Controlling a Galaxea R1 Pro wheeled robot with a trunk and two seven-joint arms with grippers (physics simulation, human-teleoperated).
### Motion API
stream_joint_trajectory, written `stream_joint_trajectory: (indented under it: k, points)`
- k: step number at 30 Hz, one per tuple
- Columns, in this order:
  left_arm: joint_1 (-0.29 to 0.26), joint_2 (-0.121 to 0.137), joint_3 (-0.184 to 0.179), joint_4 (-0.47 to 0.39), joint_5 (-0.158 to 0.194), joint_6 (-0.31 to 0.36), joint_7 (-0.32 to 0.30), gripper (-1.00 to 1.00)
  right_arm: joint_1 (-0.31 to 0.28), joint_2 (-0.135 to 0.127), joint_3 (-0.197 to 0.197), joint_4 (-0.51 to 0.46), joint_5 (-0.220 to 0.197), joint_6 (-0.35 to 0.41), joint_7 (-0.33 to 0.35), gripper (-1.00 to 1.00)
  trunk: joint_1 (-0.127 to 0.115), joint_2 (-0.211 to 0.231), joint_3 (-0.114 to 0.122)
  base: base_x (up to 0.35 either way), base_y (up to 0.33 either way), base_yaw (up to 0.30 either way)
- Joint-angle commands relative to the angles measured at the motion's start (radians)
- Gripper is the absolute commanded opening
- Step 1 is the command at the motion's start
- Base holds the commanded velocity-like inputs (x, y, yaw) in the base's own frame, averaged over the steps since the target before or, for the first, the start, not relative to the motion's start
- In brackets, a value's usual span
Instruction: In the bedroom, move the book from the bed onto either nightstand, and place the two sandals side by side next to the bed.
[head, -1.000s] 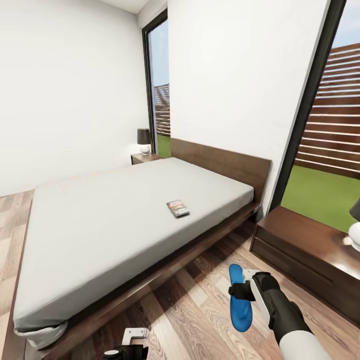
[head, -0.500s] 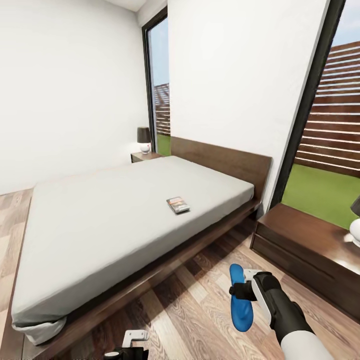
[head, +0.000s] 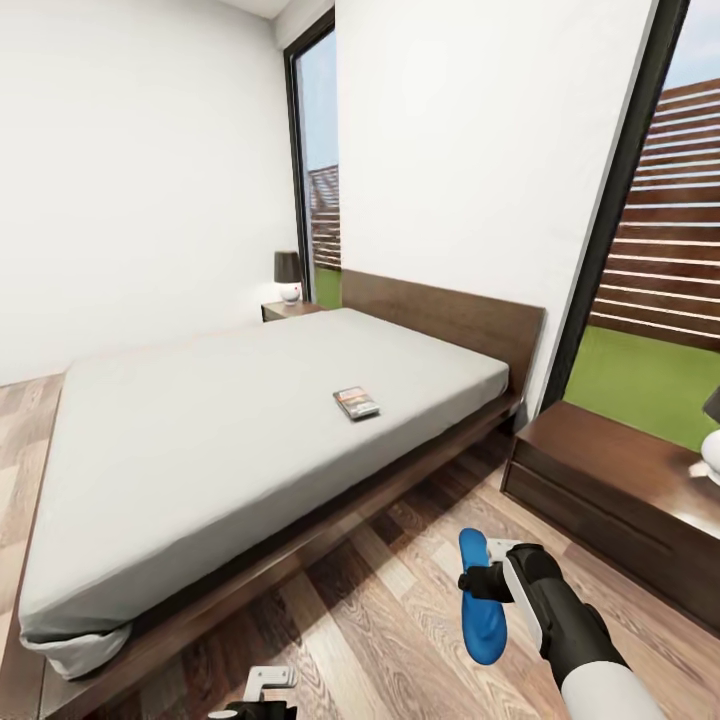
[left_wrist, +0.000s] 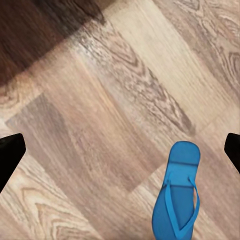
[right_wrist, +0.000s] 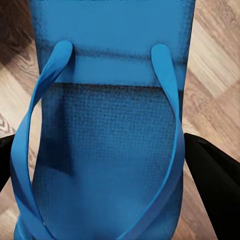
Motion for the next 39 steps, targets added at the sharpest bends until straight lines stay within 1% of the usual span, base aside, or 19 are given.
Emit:
stream_joint_trajectory:
  k: [1,13,39]
  points:
    - [0.000,-0.001,-0.008,-0.002,0.009,0.005,0.004,1.00,0.000,0.000,-0.002,-0.001,0.001,0.004,0.004,-1.00,0.004,-0.008,-0.004,0.000,0.000,0.000]
    - [0.002,-0.005,-0.009,0.000,0.008,0.005,0.006,1.00,0.000,0.000,-0.001,0.000,0.002,0.004,0.004,-1.00,0.050,-0.092,-0.042,0.000,0.000,0.000]
    - [0.011,-0.003,-0.020,0.001,0.002,0.005,0.006,1.00,0.000,0.000,0.000,0.000,0.000,0.004,0.004,-1.00,0.050,-0.092,-0.042,0.000,0.000,0.000]
